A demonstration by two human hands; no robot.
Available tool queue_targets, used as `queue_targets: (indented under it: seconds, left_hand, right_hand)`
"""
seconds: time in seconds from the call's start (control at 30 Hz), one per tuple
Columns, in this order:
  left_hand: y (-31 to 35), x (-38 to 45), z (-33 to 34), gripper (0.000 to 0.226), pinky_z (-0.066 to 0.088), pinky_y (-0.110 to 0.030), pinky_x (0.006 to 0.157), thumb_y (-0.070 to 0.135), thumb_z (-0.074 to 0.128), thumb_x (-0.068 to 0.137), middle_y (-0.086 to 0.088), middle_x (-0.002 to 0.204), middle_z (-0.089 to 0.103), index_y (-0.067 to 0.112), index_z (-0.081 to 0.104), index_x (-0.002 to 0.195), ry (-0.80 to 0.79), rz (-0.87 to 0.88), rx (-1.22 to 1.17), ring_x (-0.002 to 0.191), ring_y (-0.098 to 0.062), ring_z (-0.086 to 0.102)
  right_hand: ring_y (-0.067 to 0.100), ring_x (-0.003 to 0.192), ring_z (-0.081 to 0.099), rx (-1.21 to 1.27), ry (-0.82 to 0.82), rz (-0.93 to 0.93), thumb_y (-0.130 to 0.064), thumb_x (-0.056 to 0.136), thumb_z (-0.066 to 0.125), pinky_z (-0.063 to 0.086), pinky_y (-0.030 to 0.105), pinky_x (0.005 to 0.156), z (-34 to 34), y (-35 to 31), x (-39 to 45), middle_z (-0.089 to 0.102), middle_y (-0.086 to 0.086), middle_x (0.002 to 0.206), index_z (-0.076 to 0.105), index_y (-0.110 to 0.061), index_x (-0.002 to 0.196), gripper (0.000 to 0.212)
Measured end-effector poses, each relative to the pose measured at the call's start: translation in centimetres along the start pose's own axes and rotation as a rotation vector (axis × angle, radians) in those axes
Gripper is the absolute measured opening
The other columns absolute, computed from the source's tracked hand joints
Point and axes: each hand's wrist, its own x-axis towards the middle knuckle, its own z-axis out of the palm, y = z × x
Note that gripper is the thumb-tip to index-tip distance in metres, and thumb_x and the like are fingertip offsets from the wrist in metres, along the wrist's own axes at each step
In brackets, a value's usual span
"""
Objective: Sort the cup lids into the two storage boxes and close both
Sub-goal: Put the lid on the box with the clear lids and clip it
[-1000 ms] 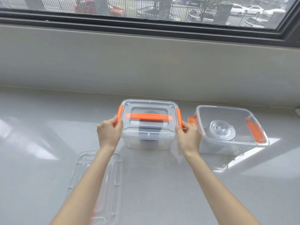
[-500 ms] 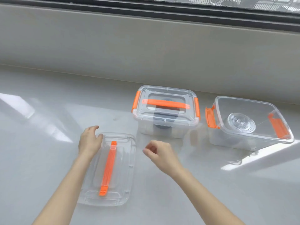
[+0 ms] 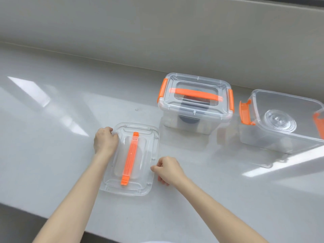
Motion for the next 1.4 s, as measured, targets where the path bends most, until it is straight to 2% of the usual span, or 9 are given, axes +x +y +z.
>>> queue_targets:
  seconds: [0.2,0.5,0.63,0.77,0.93,1.03,1.1,1.23,1.4]
  left_hand:
    - [-1.8,-1.7,-0.6,0.026,0.046,-0.041,0.086,0.008,0.048,0.088,-0.025,0.106,0.069,-0.003,0.068,0.101,0.017,-0.009,-0.013,0.103,-0.042,0.059]
    - [1.4,-3.8,-6.1,0.021,0.049,-0.035,0.09,0.006,0.059,0.08,-0.022,0.097,0.073,0.0,0.071,0.096,0.212,0.04,-0.284,0.093,-0.033,0.068]
    - [5.3,-5.7,-8.9,0.02,0.059,-0.025,0.072,0.007,0.065,0.076,-0.009,0.084,0.071,0.005,0.071,0.096,0.228,0.132,-0.541,0.054,0.002,0.065]
    - [11.4,-7.1,-9.4,0.021,0.059,-0.026,0.063,0.008,0.067,0.074,0.001,0.073,0.067,0.018,0.069,0.092,0.205,0.266,-0.621,0.047,0.014,0.057]
    - [19.7,-9.1,-6.0,0.041,0.058,-0.042,0.077,0.009,0.066,0.071,0.004,0.07,0.066,0.031,0.063,0.105,0.051,0.431,-0.656,0.06,-0.011,0.068]
    - [23.9,-10.0,-3.2,0.034,0.057,-0.045,0.079,0.006,0.056,0.077,-0.008,0.073,0.069,0.027,0.061,0.103,-0.046,0.465,-0.709,0.071,-0.03,0.07]
    - [26.9,-11.1,-1.7,0.018,0.054,-0.041,0.08,0.012,0.045,0.087,-0.008,0.073,0.067,0.023,0.059,0.09,-0.169,0.427,-0.799,0.072,-0.027,0.068]
    - [32.2,-12.4,0.2,0.049,0.047,-0.037,0.083,0.046,0.025,0.092,-0.009,0.085,0.067,0.016,0.063,0.082,-0.628,0.16,-1.069,0.082,-0.021,0.064]
    - [35.7,-12.9,1.5,0.063,0.048,-0.033,0.078,0.063,0.035,0.082,-0.008,0.095,0.068,0.009,0.067,0.09,-0.741,0.219,-1.041,0.091,-0.021,0.064]
  right_hand:
    - [0.03,0.051,0.061,0.066,0.05,-0.041,-0.002,0.071,0.04,0.052,0.036,0.049,0.4,-0.2,0.2,0.068,0.03,0.068,0.038,-0.011,0.05,0.023]
    - [0.014,0.054,0.064,0.252,0.171,-0.256,-0.007,0.079,0.049,0.057,0.044,0.069,-3.9,-1.2,-2.4,0.066,0.009,0.067,0.055,-0.01,0.084,0.008]
    - [0.018,0.063,0.064,0.424,0.277,-0.381,0.001,0.082,0.056,0.054,0.034,0.067,-9.2,-1.5,-5.6,0.067,0.01,0.074,0.061,-0.01,0.091,0.015]
    - [0.003,0.066,0.066,0.582,0.31,-0.468,0.006,0.083,0.06,0.054,0.02,0.065,-15.8,-0.2,-8.2,0.069,0.006,0.081,0.065,-0.012,0.096,0.023]
    - [0.013,0.081,0.068,0.651,0.375,-0.496,0.004,0.08,0.063,0.058,0.028,0.078,-23.7,4.0,-11.7,0.075,-0.004,0.081,0.07,-0.019,0.094,0.028]
    - [0.007,0.078,0.069,0.645,0.415,-0.484,0.006,0.078,0.065,0.057,0.019,0.074,-26.8,6.2,-13.7,0.076,-0.008,0.079,0.071,-0.018,0.094,0.029]
    - [0.003,0.076,0.069,0.619,0.448,-0.469,0.007,0.075,0.067,0.054,0.012,0.071,-28.6,7.5,-15.0,0.076,-0.01,0.077,0.071,-0.018,0.091,0.03]
    - [0.006,0.074,0.069,0.581,0.481,-0.44,0.006,0.07,0.073,0.053,0.012,0.07,-31.8,9.8,-17.2,0.075,-0.008,0.076,0.073,-0.016,0.089,0.03]
    - [0.014,0.073,0.066,0.533,0.473,-0.485,0.004,0.062,0.078,0.055,0.02,0.072,-34.6,11.4,-19.4,0.074,-0.003,0.08,0.075,-0.019,0.083,0.031]
